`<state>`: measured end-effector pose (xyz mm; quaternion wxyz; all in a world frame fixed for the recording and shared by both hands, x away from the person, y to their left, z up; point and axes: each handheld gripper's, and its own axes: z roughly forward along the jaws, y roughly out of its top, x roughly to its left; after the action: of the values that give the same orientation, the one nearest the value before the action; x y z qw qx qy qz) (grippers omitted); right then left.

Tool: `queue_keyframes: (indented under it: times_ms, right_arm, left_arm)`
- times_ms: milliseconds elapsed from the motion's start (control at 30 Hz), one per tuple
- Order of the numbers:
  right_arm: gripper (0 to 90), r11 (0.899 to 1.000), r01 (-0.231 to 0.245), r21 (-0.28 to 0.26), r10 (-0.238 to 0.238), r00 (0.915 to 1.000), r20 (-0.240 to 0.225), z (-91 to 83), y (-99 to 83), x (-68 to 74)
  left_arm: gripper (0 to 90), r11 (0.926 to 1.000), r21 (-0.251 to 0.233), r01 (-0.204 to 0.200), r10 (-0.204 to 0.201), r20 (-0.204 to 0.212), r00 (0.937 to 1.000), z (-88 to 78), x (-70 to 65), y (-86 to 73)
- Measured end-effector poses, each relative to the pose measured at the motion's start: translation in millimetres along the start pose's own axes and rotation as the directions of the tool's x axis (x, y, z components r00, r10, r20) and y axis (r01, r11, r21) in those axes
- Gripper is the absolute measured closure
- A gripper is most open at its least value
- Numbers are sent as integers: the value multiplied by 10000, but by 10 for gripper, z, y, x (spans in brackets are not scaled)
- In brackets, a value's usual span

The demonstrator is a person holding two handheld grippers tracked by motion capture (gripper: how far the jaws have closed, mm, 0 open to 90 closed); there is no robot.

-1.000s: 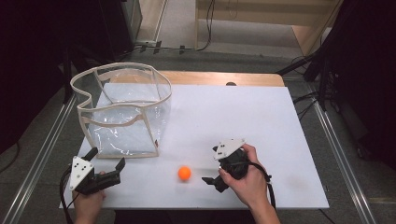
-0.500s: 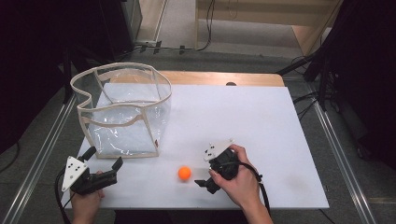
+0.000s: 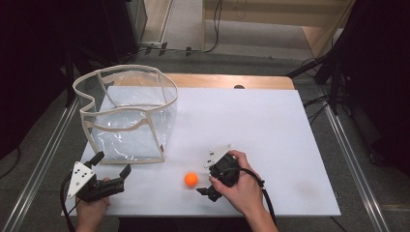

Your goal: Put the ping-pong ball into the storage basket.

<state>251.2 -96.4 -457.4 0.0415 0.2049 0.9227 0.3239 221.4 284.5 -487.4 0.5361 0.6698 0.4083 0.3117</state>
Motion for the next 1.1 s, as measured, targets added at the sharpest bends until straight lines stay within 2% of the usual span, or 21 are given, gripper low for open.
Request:
queue_keyframes:
  times_ms: [133, 633, 867, 900, 933, 1100]
  right_arm:
    - [0, 9998, 119, 165, -119, 9999, -2, 55, 42, 15]
    - [0, 9973, 158, 716, -149, 9998, -122, 205, 145, 34]
    - [0, 9942, 151, 1066, -152, 9999, 6, 294, 183, 34]
    - [6, 9939, 139, 1091, -141, 9999, 9, 306, 187, 36]
    - [50, 9943, 144, 1053, -154, 9998, 87, 317, 190, 39]
    - [53, 9923, 78, 1236, -104, 9997, 202, 364, 210, 61]
  left_arm:
    - [0, 9999, -25, -129, 129, 30, 9999, 0, -13, -8]
    - [0, 9999, 41, -147, 147, -30, 9999, 5, -16, -12]
    - [0, 9997, 83, -233, 233, -21, 9997, 10, -28, -14]
    - [0, 9997, 85, -240, 241, -23, 9997, 10, -28, -14]
    - [0, 9997, 85, -240, 241, -23, 9997, 10, -28, -14]
    - [0, 9996, 86, -270, 270, -24, 9996, 11, -33, -15]
